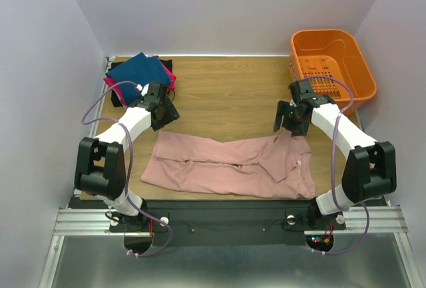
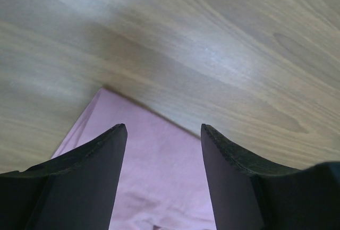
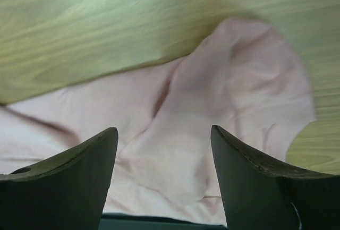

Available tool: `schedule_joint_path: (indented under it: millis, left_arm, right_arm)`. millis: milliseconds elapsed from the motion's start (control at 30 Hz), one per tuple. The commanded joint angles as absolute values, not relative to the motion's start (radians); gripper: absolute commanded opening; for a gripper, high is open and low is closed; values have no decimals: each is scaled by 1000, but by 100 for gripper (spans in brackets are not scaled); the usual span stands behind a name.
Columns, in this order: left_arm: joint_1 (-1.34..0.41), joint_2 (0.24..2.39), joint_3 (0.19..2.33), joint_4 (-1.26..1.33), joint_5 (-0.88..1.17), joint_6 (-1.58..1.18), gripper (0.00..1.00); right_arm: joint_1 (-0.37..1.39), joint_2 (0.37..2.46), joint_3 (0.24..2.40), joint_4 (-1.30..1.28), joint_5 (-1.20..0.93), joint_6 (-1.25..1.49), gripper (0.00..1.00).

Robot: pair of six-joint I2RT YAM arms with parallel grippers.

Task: Fold and stack the t-shirts
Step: Fold the tshirt

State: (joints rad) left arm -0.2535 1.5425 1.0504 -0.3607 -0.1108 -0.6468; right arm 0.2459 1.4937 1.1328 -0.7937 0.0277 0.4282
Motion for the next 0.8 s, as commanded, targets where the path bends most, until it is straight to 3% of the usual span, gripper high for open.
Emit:
schedule_joint_path:
  millis: [0,767]
  left_arm:
    - [-253,1592,1078,-327,-90,-646,69]
    - [-252,1532,986,-407,-256,-719,65]
  right_arm:
    - [155,1525,1184,-729,8,348,75]
    - [74,1606,1071,-623,-129,347,70]
